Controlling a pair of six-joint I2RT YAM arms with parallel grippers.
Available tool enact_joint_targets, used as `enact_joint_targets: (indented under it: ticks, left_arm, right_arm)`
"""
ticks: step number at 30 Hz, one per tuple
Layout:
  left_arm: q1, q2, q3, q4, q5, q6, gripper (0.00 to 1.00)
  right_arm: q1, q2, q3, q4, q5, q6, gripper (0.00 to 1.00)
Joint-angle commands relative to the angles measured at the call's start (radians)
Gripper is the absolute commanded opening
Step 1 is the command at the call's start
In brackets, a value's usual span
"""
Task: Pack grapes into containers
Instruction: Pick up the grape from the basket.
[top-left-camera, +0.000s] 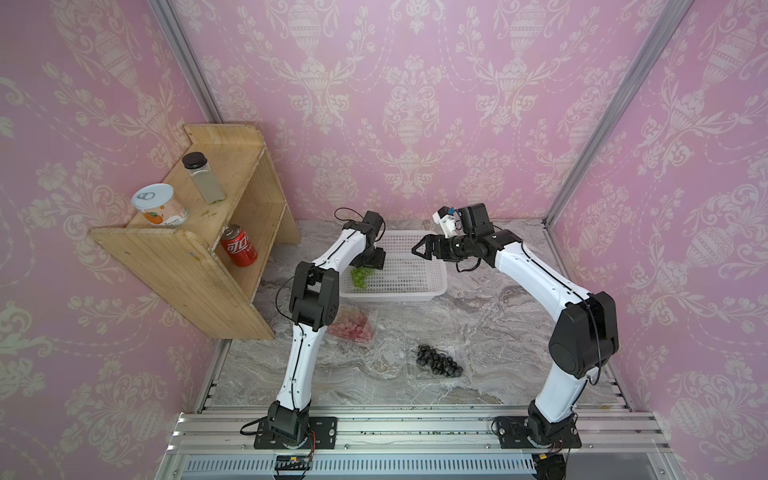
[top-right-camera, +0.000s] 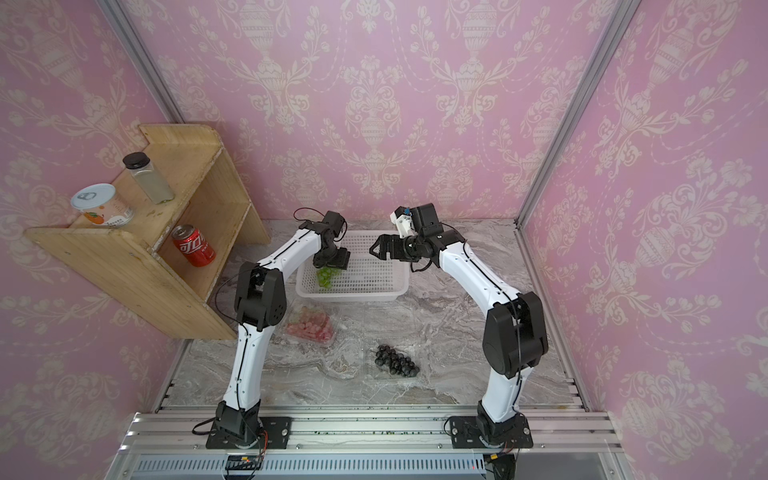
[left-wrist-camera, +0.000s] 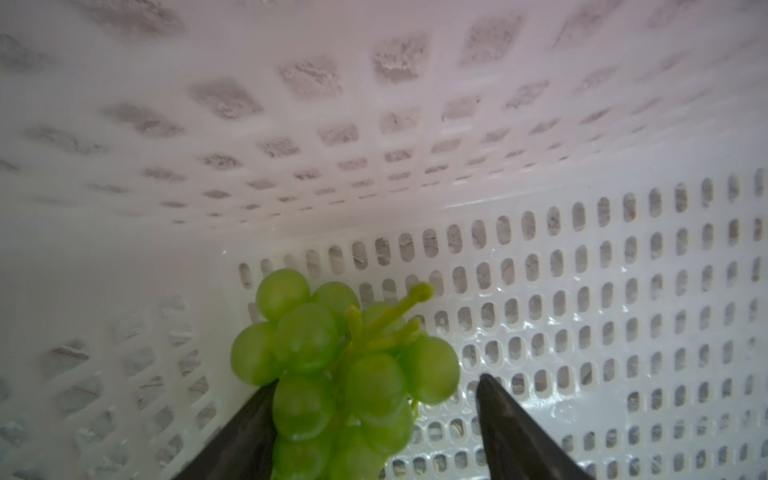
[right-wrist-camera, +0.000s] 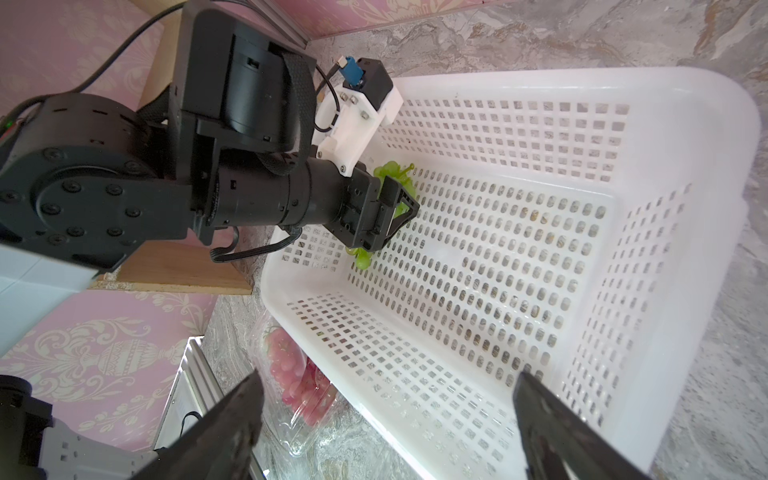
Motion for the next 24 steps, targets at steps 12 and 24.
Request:
enact_joint_targets:
  ticks: [12, 24]
  left_arm:
    - [0.013, 0.018, -0.045, -0.021, 0.017, 0.021, 0.43]
    - [0.014, -0.089, -0.065, 0.039, 0.023, -0.005, 0.0]
  right_arm:
    - [-0.007, -0.009, 0.004, -0.009, -0.013, 0.03, 0.93]
    - [-0.006, -0.045, -0.019, -0.014, -0.007, 0.036, 0.93]
